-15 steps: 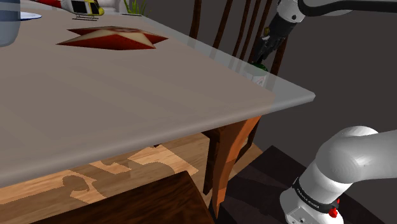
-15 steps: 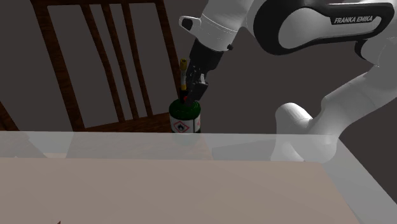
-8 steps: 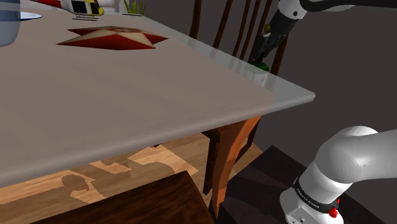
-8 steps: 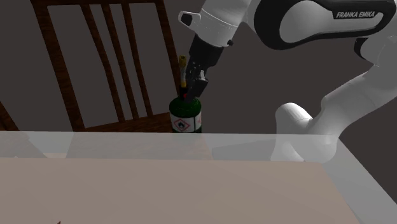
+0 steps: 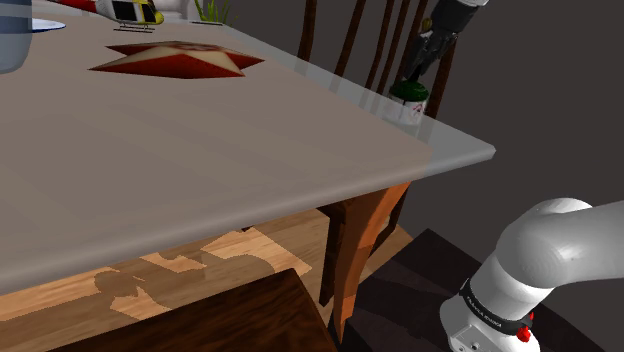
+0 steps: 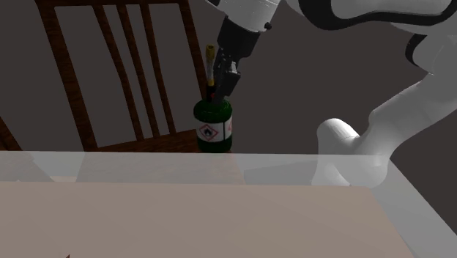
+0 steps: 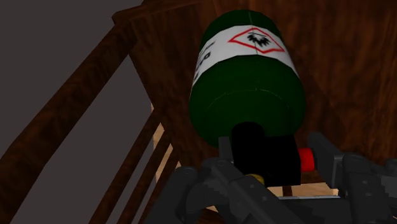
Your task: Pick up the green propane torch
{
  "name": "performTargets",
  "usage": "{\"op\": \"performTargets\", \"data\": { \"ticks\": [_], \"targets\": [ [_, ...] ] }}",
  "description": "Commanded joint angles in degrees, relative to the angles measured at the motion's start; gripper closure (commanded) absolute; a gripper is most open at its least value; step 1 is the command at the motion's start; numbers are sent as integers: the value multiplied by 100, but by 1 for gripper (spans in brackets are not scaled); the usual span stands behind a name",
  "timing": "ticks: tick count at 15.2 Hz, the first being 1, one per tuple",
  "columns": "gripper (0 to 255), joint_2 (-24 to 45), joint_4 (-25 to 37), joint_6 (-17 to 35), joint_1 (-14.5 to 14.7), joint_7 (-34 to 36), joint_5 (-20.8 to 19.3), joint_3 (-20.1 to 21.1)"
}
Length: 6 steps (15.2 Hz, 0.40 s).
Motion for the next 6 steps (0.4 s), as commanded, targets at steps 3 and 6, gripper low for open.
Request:
{"op": "performTargets", "data": {
  "ticks": [3, 6],
  "targets": [
    [255, 149, 451, -291, -1, -13, 5, 5],
    [255, 190, 571, -371, -2, -17, 6, 6]
  ]
}}
